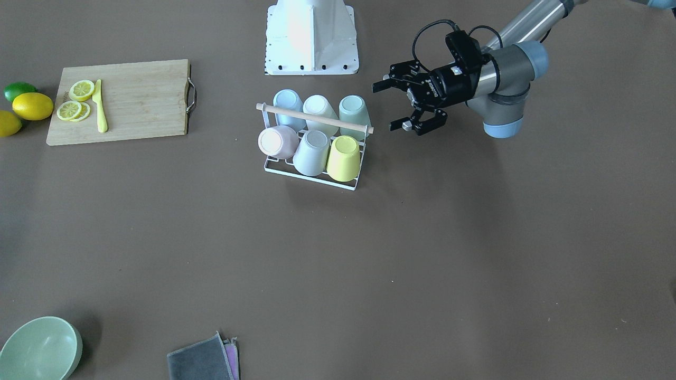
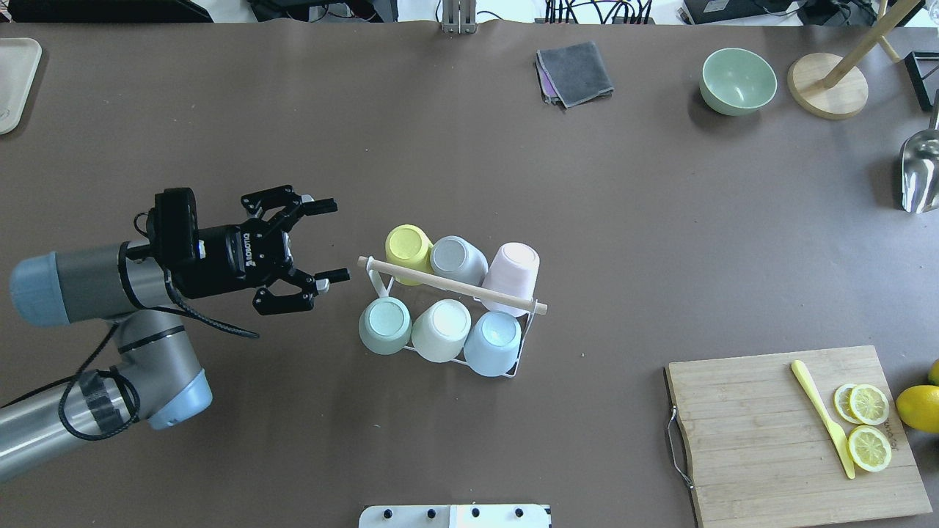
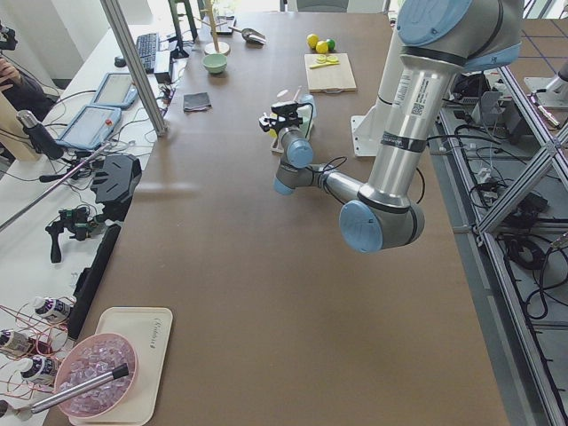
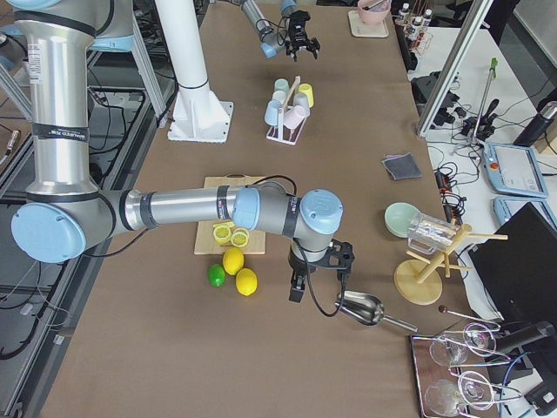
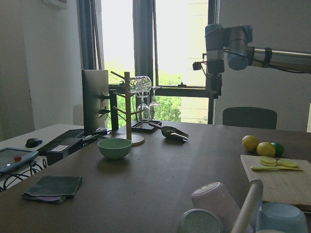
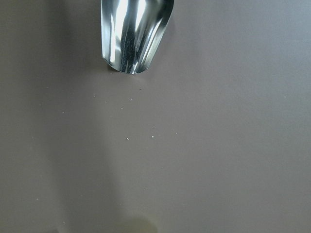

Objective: Place cup on cup holder

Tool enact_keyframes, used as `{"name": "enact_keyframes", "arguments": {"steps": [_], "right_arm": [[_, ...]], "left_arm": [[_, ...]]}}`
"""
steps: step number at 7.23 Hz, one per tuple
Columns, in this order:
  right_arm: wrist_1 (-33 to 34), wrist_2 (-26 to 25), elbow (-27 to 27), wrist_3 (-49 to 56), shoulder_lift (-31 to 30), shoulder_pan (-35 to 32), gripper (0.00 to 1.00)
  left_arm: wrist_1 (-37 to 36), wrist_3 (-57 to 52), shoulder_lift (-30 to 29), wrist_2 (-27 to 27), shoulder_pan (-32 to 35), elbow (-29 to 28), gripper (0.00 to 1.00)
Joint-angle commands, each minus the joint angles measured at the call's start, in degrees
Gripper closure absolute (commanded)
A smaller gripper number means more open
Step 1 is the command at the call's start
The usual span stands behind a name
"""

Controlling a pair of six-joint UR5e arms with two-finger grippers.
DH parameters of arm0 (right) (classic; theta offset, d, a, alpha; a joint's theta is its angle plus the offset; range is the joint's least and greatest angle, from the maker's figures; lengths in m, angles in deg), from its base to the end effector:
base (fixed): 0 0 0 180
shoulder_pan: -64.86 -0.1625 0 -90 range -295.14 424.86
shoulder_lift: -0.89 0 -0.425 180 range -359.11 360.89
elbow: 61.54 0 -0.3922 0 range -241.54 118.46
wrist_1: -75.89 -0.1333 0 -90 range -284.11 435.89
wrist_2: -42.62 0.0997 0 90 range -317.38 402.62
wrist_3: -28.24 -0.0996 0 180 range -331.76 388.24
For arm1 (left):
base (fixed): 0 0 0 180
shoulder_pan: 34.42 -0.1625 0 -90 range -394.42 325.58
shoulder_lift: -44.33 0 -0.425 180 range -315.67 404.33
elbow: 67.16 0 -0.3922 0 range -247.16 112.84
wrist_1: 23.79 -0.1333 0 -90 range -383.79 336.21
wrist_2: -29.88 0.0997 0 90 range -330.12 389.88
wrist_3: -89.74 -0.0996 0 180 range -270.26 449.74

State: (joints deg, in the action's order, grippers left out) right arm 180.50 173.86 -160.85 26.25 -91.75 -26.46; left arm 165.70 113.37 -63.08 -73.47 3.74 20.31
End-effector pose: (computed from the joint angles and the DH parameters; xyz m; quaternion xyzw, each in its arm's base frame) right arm 0.0782 -0.4567 0.6294 -0.0669 -0.3509 0.0513 0.9326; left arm 0.3669 -0.4286 0.3365 0.6216 0.5607 0.2259 0.4982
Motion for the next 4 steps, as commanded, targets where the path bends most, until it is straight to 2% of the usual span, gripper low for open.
{"name": "enact_keyframes", "arguments": {"steps": [1,3,4], "right_arm": [[-4.22,-0.01,0.96,-0.20,-2.28,0.00,0.00],[-5.56,0.07,1.31,-0.47,-2.38,-0.35,0.00],[-5.56,0.25,1.23,-0.47,-2.38,-0.70,0.00]], "left_arm": [[-21.53,1.07,1.49,-1.51,7.95,3.06,0.02],[-50.92,0.90,1.06,-8.76,15.78,3.41,0.02],[-64.03,0.72,0.97,-10.63,19.12,4.02,0.02]]}}
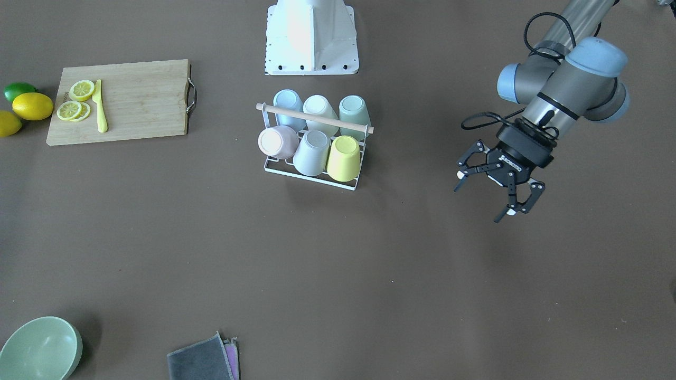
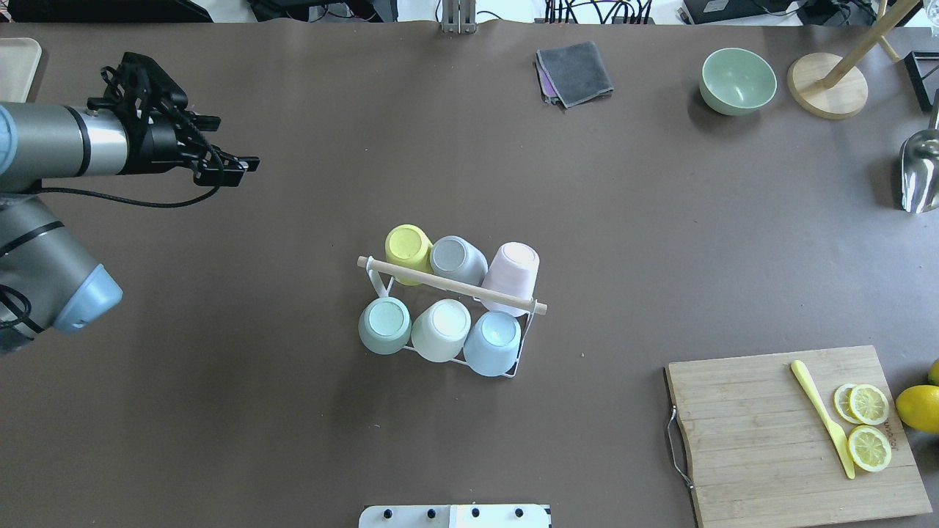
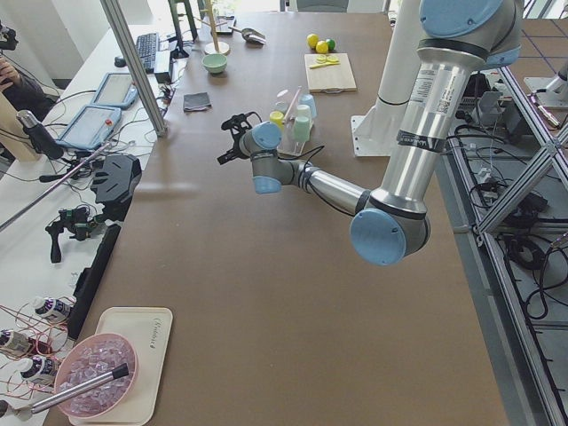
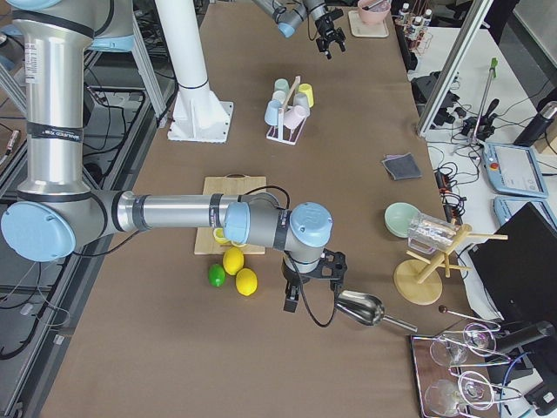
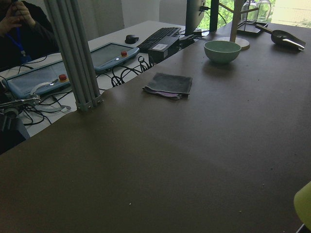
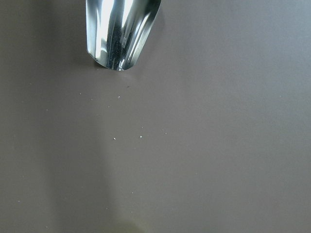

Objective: Place cup on cup holder

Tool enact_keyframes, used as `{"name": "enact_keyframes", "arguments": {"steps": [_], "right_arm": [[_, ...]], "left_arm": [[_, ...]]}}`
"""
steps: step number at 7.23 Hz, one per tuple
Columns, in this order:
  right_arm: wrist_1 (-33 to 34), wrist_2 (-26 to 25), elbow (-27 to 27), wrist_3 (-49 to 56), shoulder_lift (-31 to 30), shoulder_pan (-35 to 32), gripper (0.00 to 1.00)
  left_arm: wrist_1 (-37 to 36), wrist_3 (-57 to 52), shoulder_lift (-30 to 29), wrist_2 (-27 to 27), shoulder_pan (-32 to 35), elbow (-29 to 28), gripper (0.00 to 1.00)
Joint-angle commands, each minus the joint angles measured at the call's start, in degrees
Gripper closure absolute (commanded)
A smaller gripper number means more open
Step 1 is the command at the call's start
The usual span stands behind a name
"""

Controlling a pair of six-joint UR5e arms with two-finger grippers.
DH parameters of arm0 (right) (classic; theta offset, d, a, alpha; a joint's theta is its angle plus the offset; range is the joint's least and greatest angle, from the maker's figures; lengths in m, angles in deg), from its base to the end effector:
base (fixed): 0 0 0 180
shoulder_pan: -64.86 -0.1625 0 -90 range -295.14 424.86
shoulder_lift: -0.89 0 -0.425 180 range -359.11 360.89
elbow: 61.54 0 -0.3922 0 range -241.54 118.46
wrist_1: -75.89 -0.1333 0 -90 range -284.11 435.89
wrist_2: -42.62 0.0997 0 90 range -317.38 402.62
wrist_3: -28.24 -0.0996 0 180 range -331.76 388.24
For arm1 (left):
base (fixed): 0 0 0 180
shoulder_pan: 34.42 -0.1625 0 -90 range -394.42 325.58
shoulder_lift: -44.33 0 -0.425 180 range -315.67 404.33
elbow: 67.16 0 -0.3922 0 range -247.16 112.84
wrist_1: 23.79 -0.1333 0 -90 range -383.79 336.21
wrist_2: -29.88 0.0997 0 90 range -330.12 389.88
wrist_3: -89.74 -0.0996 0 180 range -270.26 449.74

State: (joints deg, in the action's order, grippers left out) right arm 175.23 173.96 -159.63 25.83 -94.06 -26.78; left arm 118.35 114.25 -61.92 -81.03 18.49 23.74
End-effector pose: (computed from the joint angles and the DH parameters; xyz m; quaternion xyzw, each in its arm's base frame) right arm 0.0802 -0.4439 0.6495 -0.0530 -0.3521 0.0521 0.9330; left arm 0.2935 -0.5503 0.3945 0.4038 0.4145 0.1912 0.7929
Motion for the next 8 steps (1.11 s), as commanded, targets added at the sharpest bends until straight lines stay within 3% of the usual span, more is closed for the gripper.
{"name": "enact_keyframes", "arguments": {"steps": [1,2,3,4,6,7,8], "right_arm": [[-0.28,0.32,0.09,-0.15,-0.06,-0.73,0.00],[-0.20,0.49,0.09,-0.15,-0.15,-0.74,0.00],[-0.28,0.67,0.17,-0.06,-0.15,-0.74,0.00],[-0.54,0.58,0.17,0.12,-0.15,-0.74,0.00],[-1.07,0.84,-1.05,0.64,-0.24,-1.17,0.00],[-1.16,0.50,-1.23,0.64,-0.07,-1.26,0.00],[-1.16,0.32,-1.15,0.56,-0.07,-1.26,0.00]], "left_arm": [[-32.30,-0.69,-0.97,-3.09,8.49,0.69,0.02],[-43.42,-0.87,-1.24,-3.35,12.18,2.08,0.02],[-46.05,-0.96,1.20,-7.00,15.96,3.57,0.02],[-43.47,-4.70,8.01,-15.13,20.61,3.68,0.02],[-40.98,-15.66,17.79,-18.55,33.35,3.59,0.02],[-40.98,-17.81,21.49,-20.47,35.58,3.68,0.02],[-41.24,-17.75,24.22,-26.23,36.90,3.59,0.02]]}}
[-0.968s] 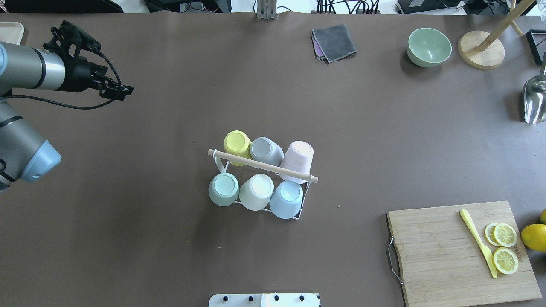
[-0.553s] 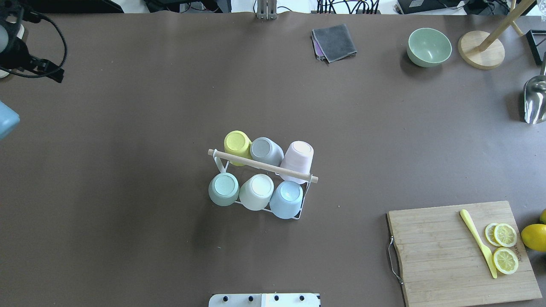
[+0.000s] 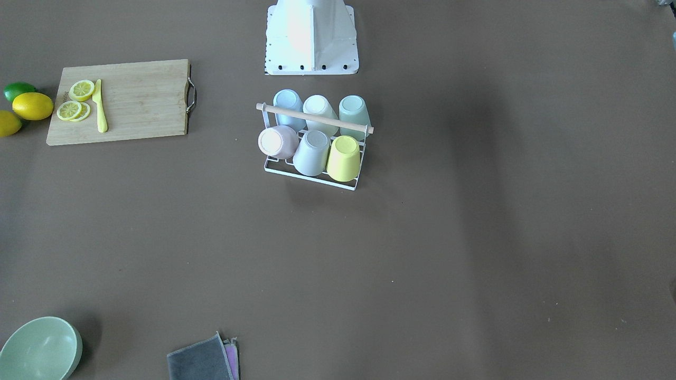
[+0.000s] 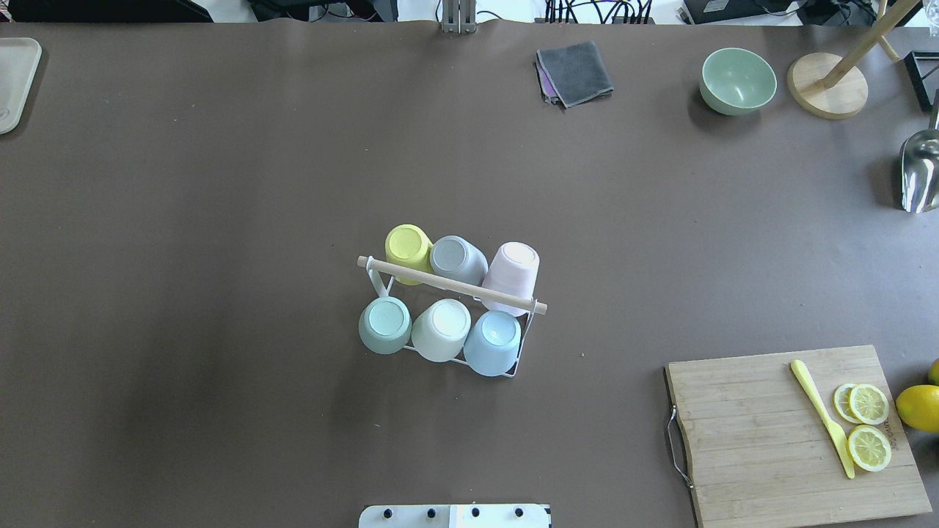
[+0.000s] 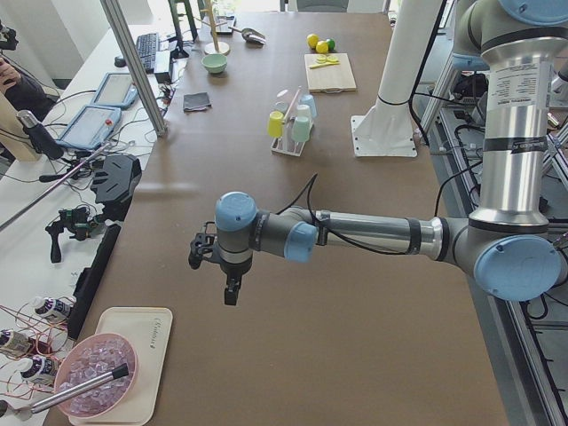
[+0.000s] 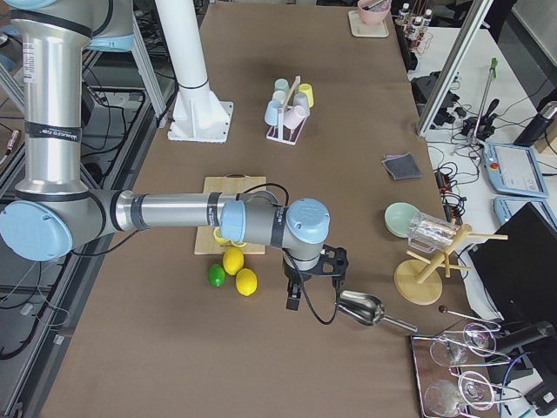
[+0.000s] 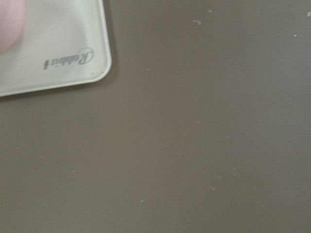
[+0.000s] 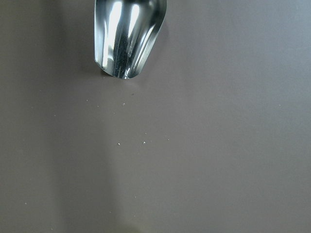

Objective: Place cup on cup holder

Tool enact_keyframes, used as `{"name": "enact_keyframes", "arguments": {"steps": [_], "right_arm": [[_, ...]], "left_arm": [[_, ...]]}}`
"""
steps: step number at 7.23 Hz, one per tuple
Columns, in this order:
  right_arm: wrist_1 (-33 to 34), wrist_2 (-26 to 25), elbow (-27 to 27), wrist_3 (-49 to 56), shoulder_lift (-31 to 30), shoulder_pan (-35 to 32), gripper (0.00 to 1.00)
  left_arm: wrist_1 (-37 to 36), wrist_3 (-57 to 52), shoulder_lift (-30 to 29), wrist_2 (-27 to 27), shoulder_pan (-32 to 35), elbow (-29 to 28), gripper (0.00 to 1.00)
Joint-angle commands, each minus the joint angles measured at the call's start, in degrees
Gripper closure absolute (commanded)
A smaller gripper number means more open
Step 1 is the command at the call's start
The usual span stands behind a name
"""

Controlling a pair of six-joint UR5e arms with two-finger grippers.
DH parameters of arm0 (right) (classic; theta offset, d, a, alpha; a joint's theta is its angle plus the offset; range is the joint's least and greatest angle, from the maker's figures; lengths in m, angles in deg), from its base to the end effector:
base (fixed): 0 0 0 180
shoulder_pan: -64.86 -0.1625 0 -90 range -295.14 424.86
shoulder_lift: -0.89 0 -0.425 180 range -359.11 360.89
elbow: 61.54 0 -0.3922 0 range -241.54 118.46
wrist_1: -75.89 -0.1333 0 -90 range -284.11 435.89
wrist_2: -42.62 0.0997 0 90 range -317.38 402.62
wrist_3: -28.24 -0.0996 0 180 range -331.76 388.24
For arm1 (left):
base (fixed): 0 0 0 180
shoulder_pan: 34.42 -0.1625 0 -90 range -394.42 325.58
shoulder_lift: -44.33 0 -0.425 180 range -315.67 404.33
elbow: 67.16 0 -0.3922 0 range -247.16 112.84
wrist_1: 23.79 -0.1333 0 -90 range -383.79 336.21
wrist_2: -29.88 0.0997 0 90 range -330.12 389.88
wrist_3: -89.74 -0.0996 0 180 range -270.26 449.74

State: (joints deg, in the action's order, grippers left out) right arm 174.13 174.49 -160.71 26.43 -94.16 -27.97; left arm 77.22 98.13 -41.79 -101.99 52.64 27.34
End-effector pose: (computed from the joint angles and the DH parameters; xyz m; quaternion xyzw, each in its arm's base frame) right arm 0.0889 -0.4440 0.6388 -0.0304 -0.3574 0.0506 0.9321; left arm -0.0423 -0.4788 0.6348 0.0591 0.3631 -0.0080 0.9299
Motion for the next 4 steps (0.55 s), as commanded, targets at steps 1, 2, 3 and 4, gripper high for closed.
{"name": "enact_keyframes", "arguments": {"steps": [1,2,3,4], "right_arm": [[-0.16,-0.29,0.02,-0.13,0.12,-0.07,0.00],[-0.07,-0.29,0.02,-0.30,0.12,-0.07,0.00],[-0.07,-0.29,0.11,-0.65,0.03,-0.07,0.00],[-0.07,-0.29,0.11,-0.66,0.03,-0.07,0.00]], "left_arm": [[-0.99,-1.36,4.29,-6.98,4.77,-0.01,0.02],[-5.43,-1.01,3.16,-6.22,4.88,0.86,0.02],[-7.83,-1.53,2.80,-4.73,5.14,1.39,0.02],[-7.94,-1.70,3.66,-4.54,5.15,3.31,0.02]]}}
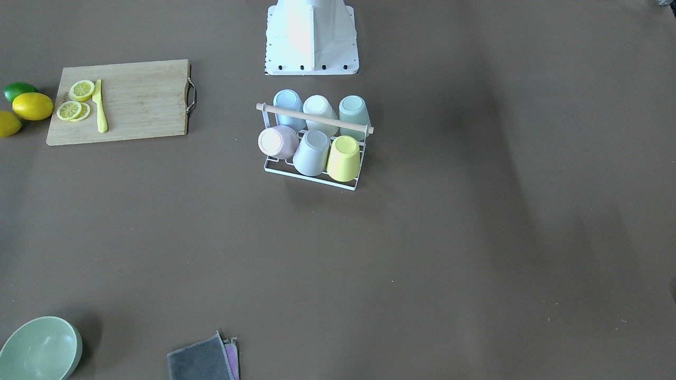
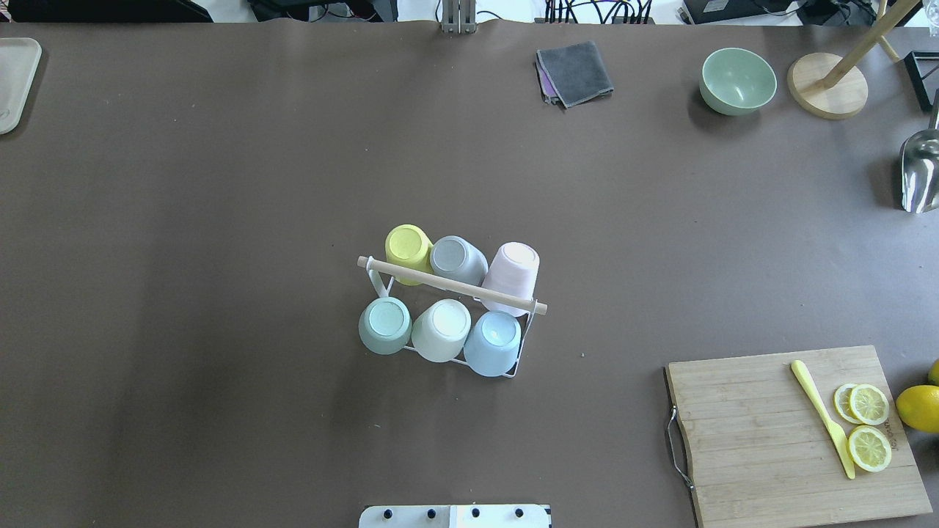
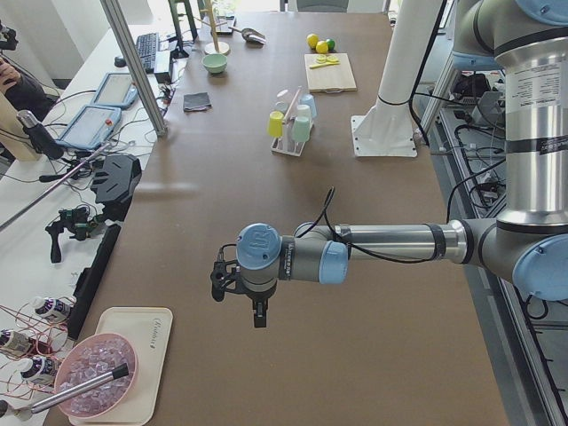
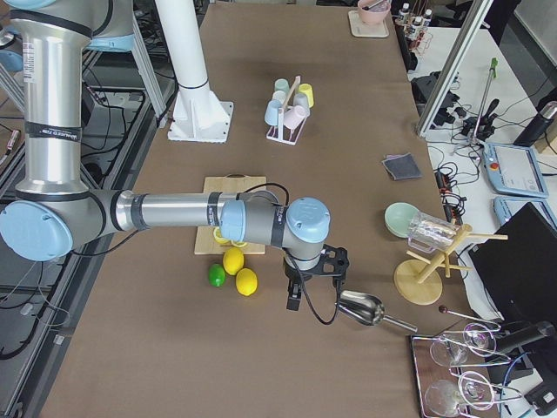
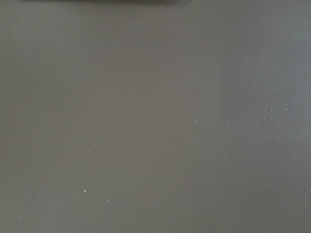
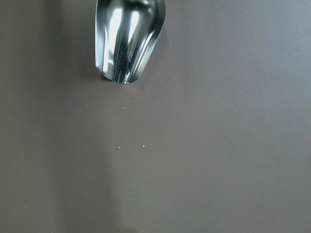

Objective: Place cup on cup holder

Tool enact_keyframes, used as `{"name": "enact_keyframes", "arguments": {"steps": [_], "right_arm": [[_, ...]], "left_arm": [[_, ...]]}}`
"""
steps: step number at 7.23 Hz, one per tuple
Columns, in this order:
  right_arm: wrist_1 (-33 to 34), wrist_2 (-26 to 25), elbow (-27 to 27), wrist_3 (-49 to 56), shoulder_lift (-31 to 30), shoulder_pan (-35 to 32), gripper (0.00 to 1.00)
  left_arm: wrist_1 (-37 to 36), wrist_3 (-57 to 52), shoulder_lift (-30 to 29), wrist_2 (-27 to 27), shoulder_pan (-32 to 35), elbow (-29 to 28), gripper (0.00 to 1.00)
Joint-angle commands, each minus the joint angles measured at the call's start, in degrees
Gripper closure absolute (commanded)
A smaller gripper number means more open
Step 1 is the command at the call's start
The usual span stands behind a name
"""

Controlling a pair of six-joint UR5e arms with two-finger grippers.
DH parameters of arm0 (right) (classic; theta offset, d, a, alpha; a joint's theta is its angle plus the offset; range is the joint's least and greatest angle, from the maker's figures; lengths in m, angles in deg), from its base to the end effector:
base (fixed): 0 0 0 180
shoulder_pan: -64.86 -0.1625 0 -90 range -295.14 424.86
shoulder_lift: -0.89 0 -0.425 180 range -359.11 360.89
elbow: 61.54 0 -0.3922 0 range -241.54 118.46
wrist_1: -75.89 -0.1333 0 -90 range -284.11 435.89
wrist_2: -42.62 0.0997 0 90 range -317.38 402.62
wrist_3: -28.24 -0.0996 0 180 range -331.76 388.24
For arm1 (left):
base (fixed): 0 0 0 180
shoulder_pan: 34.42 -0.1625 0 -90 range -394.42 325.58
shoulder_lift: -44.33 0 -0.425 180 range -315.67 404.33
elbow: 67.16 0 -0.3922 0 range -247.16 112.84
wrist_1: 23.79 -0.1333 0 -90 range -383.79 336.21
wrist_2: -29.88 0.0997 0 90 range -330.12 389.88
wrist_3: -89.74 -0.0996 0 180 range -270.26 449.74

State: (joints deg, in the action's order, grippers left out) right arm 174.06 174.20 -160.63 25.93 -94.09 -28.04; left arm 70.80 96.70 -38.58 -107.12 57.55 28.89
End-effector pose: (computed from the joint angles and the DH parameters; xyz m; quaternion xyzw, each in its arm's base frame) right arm 0.0898 -0.4445 0.6392 -0.0313 -0.3549 0.0550 0.9328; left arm -0.0757 -0.4411 0.6530 0.0110 0.3994 -0.0590 0.9148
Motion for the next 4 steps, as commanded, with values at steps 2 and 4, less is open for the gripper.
{"name": "enact_keyframes", "arguments": {"steps": [2,4], "right_arm": [[0.01,-0.01,0.04,0.20,-0.04,0.00,0.00],[0.01,-0.10,0.21,-0.24,-0.04,0.00,0.00]], "left_arm": [[-1.34,-0.81,0.90,0.59,0.14,1.96,0.02],[-1.16,-0.81,0.90,0.59,0.14,1.78,0.02]]}}
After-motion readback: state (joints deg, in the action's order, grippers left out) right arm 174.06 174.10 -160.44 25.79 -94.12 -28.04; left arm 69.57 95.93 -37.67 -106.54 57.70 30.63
